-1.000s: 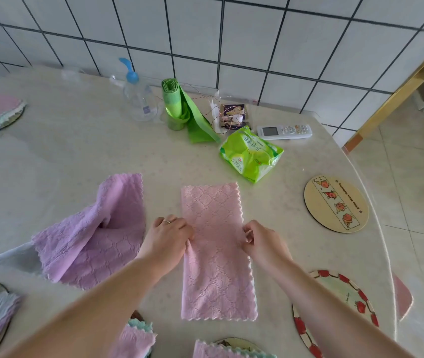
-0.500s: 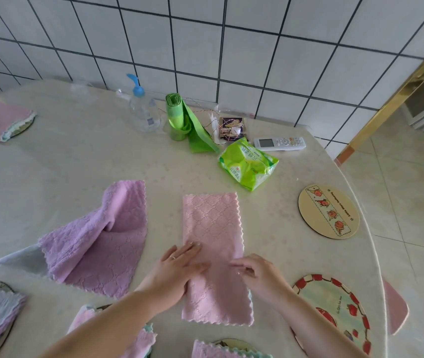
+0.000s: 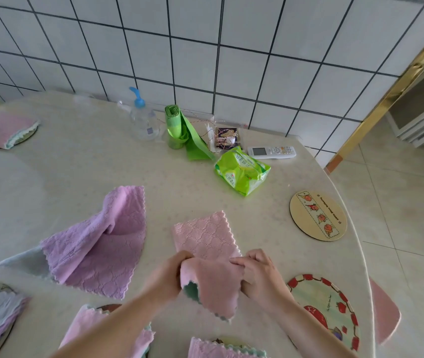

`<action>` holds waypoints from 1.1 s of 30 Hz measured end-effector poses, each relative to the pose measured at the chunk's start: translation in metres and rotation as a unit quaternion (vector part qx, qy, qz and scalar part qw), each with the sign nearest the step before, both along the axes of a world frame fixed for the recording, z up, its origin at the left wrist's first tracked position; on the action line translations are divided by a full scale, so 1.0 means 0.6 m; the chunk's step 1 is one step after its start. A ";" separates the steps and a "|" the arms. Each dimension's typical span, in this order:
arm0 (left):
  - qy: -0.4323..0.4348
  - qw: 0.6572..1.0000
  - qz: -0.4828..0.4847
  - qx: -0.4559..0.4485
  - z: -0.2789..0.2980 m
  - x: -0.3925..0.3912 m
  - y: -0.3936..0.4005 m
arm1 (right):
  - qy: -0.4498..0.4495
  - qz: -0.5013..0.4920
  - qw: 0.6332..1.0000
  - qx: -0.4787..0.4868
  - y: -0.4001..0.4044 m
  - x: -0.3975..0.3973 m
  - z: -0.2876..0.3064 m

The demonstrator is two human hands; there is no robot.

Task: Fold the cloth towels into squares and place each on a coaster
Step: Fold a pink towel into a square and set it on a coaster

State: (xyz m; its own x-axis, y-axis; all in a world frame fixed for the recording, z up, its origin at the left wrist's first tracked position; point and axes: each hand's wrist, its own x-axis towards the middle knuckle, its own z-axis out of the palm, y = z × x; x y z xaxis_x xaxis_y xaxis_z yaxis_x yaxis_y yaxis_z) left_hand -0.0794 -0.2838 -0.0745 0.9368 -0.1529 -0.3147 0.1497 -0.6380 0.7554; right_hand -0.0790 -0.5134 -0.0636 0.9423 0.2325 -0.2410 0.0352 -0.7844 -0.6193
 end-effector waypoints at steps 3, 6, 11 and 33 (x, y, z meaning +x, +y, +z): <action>-0.013 0.997 0.038 -0.062 -0.002 -0.003 0.000 | -0.072 -0.016 0.997 -0.006 0.002 -0.001 -0.001; 0.000 0.978 0.132 -0.160 0.001 -0.002 -0.012 | -0.104 -0.028 0.994 0.035 0.011 0.007 0.000; 0.066 0.929 0.271 -0.242 0.003 0.012 -0.022 | 0.008 -0.091 0.994 0.067 0.037 0.034 0.004; 0.301 0.850 0.324 -0.287 -0.007 0.051 -0.023 | 0.068 -0.204 0.968 0.130 0.057 0.097 -0.013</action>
